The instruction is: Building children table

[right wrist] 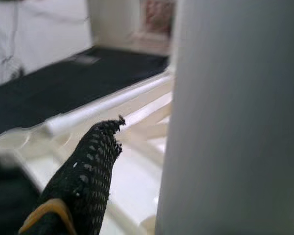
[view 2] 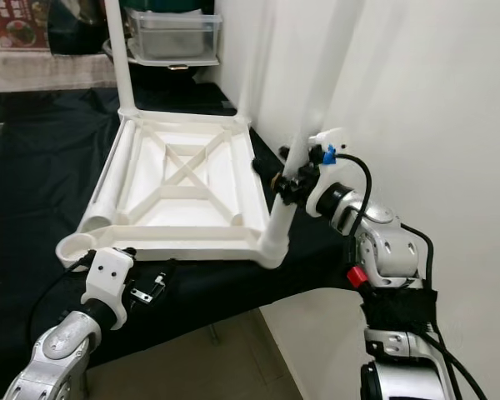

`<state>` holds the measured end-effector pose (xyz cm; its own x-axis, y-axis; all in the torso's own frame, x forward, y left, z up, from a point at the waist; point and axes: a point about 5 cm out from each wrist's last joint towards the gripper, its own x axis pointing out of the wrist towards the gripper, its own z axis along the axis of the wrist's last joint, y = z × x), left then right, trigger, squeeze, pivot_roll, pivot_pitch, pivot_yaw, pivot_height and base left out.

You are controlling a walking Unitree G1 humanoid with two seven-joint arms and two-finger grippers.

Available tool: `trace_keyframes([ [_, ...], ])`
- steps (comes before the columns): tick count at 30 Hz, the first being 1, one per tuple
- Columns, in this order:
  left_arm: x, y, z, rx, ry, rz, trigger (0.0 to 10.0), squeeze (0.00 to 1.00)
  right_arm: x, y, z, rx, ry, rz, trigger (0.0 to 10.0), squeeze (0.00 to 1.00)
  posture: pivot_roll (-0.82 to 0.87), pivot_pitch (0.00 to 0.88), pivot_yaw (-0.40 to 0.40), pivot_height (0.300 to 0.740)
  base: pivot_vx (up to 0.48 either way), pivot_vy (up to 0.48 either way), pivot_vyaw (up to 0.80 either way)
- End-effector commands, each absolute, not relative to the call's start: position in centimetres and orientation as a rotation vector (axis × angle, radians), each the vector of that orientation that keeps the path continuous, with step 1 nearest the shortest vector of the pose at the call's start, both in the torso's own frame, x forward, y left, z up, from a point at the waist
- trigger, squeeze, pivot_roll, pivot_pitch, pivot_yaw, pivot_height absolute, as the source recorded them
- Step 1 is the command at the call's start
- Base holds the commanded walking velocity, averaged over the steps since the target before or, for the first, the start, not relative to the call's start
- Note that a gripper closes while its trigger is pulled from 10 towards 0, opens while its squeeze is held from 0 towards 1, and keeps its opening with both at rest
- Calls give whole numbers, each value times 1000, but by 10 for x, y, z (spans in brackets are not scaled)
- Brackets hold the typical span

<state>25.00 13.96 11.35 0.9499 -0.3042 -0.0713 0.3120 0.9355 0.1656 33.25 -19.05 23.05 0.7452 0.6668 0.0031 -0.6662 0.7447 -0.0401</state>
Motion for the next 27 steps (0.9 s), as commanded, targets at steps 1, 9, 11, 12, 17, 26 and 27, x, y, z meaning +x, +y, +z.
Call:
trace_keyframes([
  [1, 249, 140, 108, 181, 64, -313, 10000, 0, 331, -190, 226, -63, 4, 754, 10000, 0, 26, 0, -134, 740, 0, 0, 0],
  [9, 247, 140, 108, 185, 65, -315, 10000, 0, 344, -199, 212, -103, 49, 652, 0, 0, 41, 0, -134, 740, 0, 0, 0],
  [11, 247, 143, 109, 191, 67, -312, 10000, 0, 349, -213, 208, -105, 65, 597, 0, 0, 38, 0, -128, 740, 0, 0, 0],
  [12, 247, 145, 109, 195, 68, -311, 10000, 0, 354, -224, 206, -114, 95, 519, 0, 0, 34, 0, -126, 740, 0, 0, 0],
  [17, 247, 146, 109, 197, 70, -312, 10000, 0, 368, -258, 190, -65, 251, 65, 0, 0, 20, 0, -123, 740, 0, 0, 0],
  [26, 247, 138, 108, 187, 72, -336, 10000, 0, 356, -195, 147, 103, 323, -244, 3490, 0, 23, 0, -119, 740, 0, 0, 0],
  [27, 247, 139, 108, 188, 72, -333, 10000, 0, 357, -184, 149, 95, 314, -187, 3490, 0, 24, 0, -121, 740, 0, 0, 0],
])
